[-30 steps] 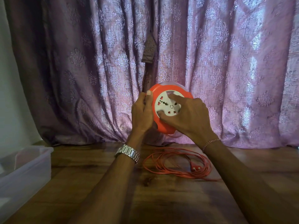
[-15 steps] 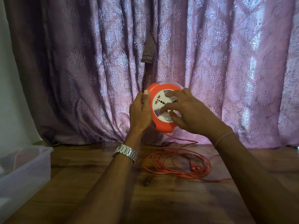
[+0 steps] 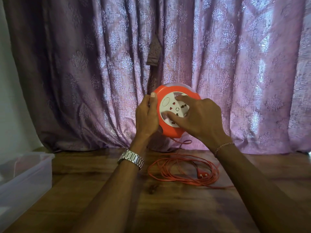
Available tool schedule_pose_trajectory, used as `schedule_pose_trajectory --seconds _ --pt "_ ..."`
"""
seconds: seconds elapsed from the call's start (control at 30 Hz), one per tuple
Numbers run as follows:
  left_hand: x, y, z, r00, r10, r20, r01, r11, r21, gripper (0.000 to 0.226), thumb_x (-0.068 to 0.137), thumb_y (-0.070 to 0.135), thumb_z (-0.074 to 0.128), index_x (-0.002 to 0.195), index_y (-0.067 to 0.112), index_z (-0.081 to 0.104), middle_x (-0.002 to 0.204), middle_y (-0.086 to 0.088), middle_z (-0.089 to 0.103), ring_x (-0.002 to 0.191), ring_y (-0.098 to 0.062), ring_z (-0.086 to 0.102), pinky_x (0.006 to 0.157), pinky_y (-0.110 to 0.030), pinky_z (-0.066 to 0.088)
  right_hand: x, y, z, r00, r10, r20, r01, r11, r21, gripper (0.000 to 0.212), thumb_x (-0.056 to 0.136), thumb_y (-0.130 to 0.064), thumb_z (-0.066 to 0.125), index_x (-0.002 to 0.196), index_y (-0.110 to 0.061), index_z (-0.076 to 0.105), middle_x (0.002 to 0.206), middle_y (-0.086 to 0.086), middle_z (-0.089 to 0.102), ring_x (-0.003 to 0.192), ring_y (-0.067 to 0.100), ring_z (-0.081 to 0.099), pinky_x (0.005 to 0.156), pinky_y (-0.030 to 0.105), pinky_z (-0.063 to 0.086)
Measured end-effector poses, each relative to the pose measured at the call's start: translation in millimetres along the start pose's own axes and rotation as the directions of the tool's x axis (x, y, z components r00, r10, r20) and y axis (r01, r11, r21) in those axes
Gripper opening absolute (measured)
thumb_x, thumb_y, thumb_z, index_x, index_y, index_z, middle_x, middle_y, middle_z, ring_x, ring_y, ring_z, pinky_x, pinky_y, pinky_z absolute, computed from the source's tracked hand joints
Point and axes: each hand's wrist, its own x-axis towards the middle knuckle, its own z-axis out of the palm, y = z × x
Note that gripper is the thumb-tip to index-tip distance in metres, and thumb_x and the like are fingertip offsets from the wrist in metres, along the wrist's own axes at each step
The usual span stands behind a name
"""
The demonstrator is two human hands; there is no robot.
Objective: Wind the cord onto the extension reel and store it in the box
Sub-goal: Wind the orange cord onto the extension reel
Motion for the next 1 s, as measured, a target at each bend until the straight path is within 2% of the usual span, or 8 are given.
schedule_pose_trajectory --seconds 0.13,0.23,0.37,0.5,0.57,0.63,0.83,1.0 --pt "-0.1 0.9 0.0 1.000 0.002 0.000 -0.002 1.000 0.022 0.054 0.094 0.072 0.033 0.078 0.024 0.053 0.081 -0.007 0.068 0.085 -0.037 0.068 0.077 -0.060 0.056 -1.1 -0.9 5.5 0.997 -0.047 -0.057 0.044 0.998 -0.050 0.068 0.076 -0.078 0.050 0.112 -0.024 0.069 0.082 0.010 0.073 0.077 0.032 0.064 0.071 0.038 0.046" --pt "0.9 -1.9 -2.3 1.000 -0.007 -0.008 0.007 1.000 0.012 0.062 0.093 0.073 0.032 0.086 0.016 0.056 0.085 -0.011 0.071 0.086 -0.037 0.070 0.078 -0.059 0.057 2.9 6.0 5.6 0.990 -0.127 -0.057 0.126 0.992 -0.030 0.062 0.079 -0.071 0.055 0.114 -0.022 0.066 0.089 0.004 0.069 0.086 0.029 0.054 0.074 0.039 0.042" --pt "2.1 -3.2 -3.2 1.000 -0.003 -0.015 0.003 1.000 0.006 0.064 0.093 0.074 0.033 0.091 0.016 0.060 0.085 -0.011 0.072 0.085 -0.037 0.070 0.078 -0.060 0.057 7.7 14.9 -0.8 0.931 -0.357 0.079 0.350 0.932 0.095 0.025 0.088 -0.032 0.060 0.112 -0.027 0.063 0.115 0.004 0.055 0.098 0.023 0.041 0.081 0.041 0.045" --pt "4.1 -3.9 -3.3 1.000 -0.020 -0.013 0.020 1.000 -0.004 0.060 0.094 0.074 0.034 0.093 0.020 0.060 0.088 -0.010 0.073 0.087 -0.035 0.071 0.080 -0.061 0.058 8.8 12.6 -13.0 0.871 -0.370 0.324 0.362 0.928 0.087 0.062 0.074 -0.002 0.065 0.119 -0.046 0.060 0.141 0.008 0.043 0.113 0.031 0.040 0.090 0.044 0.045" --pt "3.5 -2.4 -3.0 1.000 -0.014 -0.015 0.014 1.000 -0.005 0.060 0.094 0.073 0.034 0.093 0.018 0.059 0.088 -0.010 0.073 0.087 -0.035 0.071 0.079 -0.060 0.058 8.4 4.9 -18.1 0.848 -0.323 0.420 0.338 0.940 0.040 0.075 0.071 -0.003 0.072 0.127 -0.049 0.054 0.148 0.009 0.036 0.123 0.032 0.035 0.096 0.044 0.042" --pt "2.4 -1.2 -1.9 1.000 0.002 -0.010 -0.002 1.000 0.000 0.059 0.095 0.071 0.034 0.091 0.017 0.057 0.087 -0.011 0.072 0.086 -0.036 0.070 0.079 -0.060 0.057 7.1 -1.1 -20.2 0.852 -0.300 0.430 0.330 0.944 0.004 0.073 0.072 -0.007 0.074 0.128 -0.048 0.054 0.146 0.012 0.036 0.126 0.034 0.034 0.098 0.045 0.040" --pt "-0.8 1.5 -1.0 1.000 0.018 -0.004 -0.018 1.000 0.003 0.063 0.096 0.070 0.033 0.090 0.012 0.057 0.085 -0.010 0.070 0.085 -0.036 0.068 0.080 -0.059 0.056 4.3 -1.6 -14.9 0.928 -0.244 0.283 0.257 0.966 -0.009 0.058 0.074 -0.018 0.064 0.122 -0.050 0.058 0.115 0.015 0.055 0.106 0.036 0.053 0.082 0.041 0.045" --pt "-1.9 3.5 0.4 0.999 0.040 -0.012 -0.039 0.999 0.020 0.057 0.095 0.068 0.034 0.082 0.016 0.052 0.072 -0.005 0.061 0.072 -0.030 0.058 0.074 -0.059 0.052 -0.2 -3.8 -12.8 0.983 -0.084 0.164 0.086 0.996 -0.005 0.058 0.071 -0.054 0.064 0.128 -0.049 0.054 0.101 0.004 0.071 0.094 0.032 0.063 0.073 0.036 0.049"
